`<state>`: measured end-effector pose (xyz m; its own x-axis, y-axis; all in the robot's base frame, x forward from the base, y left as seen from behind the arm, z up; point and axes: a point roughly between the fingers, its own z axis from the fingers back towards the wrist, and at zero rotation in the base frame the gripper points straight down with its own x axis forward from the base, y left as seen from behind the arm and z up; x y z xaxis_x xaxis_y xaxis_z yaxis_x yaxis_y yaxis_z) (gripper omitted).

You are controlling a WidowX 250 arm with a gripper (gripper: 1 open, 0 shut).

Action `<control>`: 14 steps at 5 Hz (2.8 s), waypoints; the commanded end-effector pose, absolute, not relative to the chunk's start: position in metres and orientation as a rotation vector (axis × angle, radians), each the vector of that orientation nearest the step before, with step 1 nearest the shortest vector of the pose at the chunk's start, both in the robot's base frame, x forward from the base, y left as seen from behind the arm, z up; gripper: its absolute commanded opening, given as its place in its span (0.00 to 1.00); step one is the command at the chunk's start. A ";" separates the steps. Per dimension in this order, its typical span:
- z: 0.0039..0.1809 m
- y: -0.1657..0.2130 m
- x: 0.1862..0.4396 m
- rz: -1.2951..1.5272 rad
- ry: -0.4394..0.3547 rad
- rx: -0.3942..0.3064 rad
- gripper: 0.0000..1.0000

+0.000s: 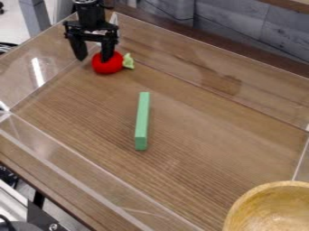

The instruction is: Move the red fruit to the left

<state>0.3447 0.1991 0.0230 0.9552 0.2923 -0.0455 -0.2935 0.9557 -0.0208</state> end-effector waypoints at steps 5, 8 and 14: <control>0.036 0.192 0.305 0.311 0.025 -0.090 0.00; 0.023 0.185 0.276 0.310 0.081 -0.168 0.00; 0.011 0.172 0.260 0.219 0.189 -0.290 0.00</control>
